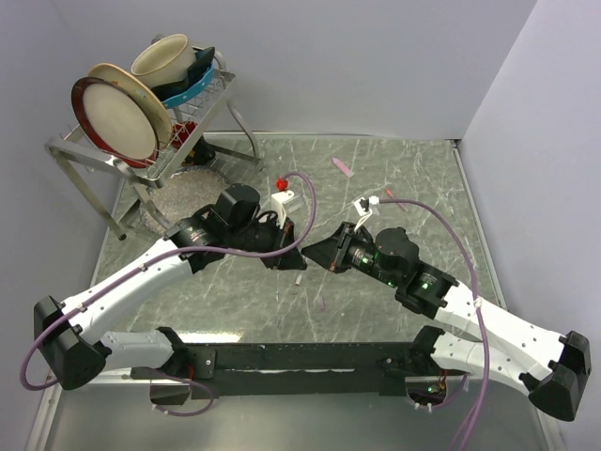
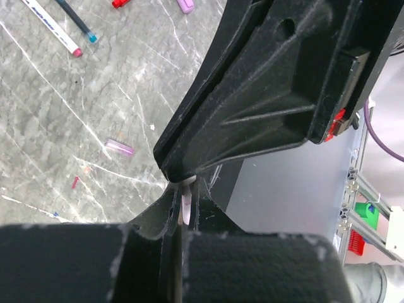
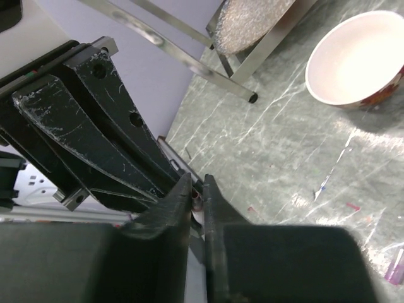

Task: Insert the pens into the pen caps

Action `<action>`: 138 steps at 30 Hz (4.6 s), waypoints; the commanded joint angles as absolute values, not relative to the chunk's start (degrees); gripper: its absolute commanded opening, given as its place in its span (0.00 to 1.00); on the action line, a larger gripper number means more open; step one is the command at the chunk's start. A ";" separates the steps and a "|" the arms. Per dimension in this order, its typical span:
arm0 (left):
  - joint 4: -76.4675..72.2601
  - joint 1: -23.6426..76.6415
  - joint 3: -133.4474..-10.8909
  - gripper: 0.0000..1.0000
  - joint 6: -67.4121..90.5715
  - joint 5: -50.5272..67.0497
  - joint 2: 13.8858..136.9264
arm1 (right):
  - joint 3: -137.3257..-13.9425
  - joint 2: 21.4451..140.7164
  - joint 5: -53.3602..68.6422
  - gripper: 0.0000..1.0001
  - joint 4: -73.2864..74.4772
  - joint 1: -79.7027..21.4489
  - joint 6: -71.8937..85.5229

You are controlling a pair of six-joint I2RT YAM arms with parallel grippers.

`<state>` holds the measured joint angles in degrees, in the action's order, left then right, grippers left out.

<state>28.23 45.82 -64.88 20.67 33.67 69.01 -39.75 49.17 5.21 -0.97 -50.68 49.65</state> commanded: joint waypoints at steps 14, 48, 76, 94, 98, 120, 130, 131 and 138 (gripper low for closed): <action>22.32 45.88 -62.22 0.36 22.68 38.58 66.44 | -47.81 46.50 0.53 0.00 1.94 -51.59 49.66; 19.43 44.38 -43.08 0.01 20.83 11.43 42.64 | -57.65 67.57 -4.23 0.49 38.51 -19.04 9.16; 16.26 44.47 -37.53 0.01 19.07 13.71 36.91 | -55.90 86.13 -12.57 0.51 52.83 -7.47 93.07; 15.65 44.47 -37.44 0.01 19.16 15.38 37.09 | -50.98 89.91 -15.03 0.52 46.94 -6.86 94.57; 15.56 44.47 -37.44 0.01 19.16 15.47 37.00 | -49.66 91.23 -13.80 0.51 45.71 -6.24 94.48; 15.73 44.47 -37.18 0.01 19.95 15.38 34.45 | -44.48 86.85 -11.16 0.00 34.02 -6.24 81.93; 12.93 44.65 -36.30 0.01 22.41 21.35 36.03 | -51.14 64.96 -12.92 0.00 35.24 -11.75 58.46; 12.48 44.56 -36.21 0.01 22.59 23.45 36.12 | -53.33 63.91 -13.53 0.00 34.46 -13.78 57.23; 11.34 44.65 -35.77 0.01 22.15 27.33 36.56 | -52.57 53.73 -3.09 0.00 10.24 -31.89 49.13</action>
